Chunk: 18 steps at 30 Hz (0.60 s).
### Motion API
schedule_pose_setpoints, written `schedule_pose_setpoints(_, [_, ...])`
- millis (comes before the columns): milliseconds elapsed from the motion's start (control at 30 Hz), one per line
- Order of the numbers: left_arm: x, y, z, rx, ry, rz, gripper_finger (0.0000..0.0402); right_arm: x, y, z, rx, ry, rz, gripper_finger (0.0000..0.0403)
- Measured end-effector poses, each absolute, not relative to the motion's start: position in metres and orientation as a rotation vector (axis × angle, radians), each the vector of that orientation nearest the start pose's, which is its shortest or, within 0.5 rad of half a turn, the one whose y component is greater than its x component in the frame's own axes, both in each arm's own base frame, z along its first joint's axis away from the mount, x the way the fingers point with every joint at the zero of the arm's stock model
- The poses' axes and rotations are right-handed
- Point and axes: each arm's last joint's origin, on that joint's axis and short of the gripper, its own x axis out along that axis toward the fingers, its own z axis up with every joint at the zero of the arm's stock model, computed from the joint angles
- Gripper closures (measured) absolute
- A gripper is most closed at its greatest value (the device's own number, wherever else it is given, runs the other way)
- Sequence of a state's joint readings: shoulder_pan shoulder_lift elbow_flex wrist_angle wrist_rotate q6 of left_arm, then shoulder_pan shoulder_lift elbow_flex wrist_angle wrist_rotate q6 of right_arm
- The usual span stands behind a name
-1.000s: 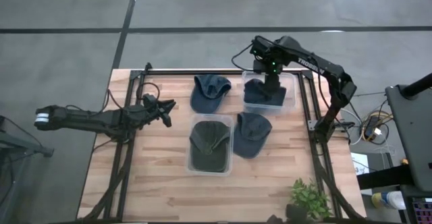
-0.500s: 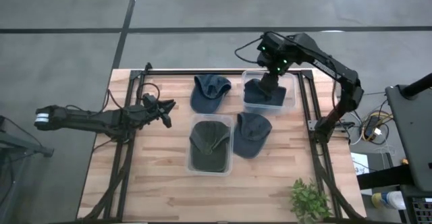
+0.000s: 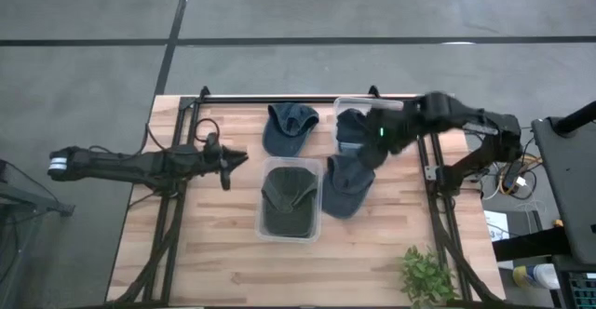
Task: Pick & Place hat
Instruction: Put the bottom blue cap into the top transparent bin
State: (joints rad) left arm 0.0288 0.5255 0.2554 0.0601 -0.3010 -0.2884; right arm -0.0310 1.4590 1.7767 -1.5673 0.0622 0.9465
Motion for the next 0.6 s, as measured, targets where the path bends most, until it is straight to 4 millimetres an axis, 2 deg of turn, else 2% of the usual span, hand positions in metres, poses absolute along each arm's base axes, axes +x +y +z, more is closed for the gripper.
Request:
schedule_pose_setpoints(167, [0.134,0.01,0.212,-0.236,0.147,0.256,0.0339,0.238,0.033,0.384,0.85,1.142,-0.749,0.0249])
schedule_pose_setpoints(300, [0.13,0.009,0.212,-0.22,0.158,0.245,0.0339,0.237,0.059,0.36,0.949,1.137,-0.864,0.0249])
schedule_pose_setpoints(467, [0.127,0.009,0.21,-0.217,0.181,0.247,0.0339,0.237,0.083,0.328,1.054,1.112,-0.949,0.0236])
schedule_pose_setpoints(600, [0.127,0.009,0.21,-0.213,0.177,0.247,0.0339,0.241,0.091,0.304,1.138,1.065,-0.949,0.0219])
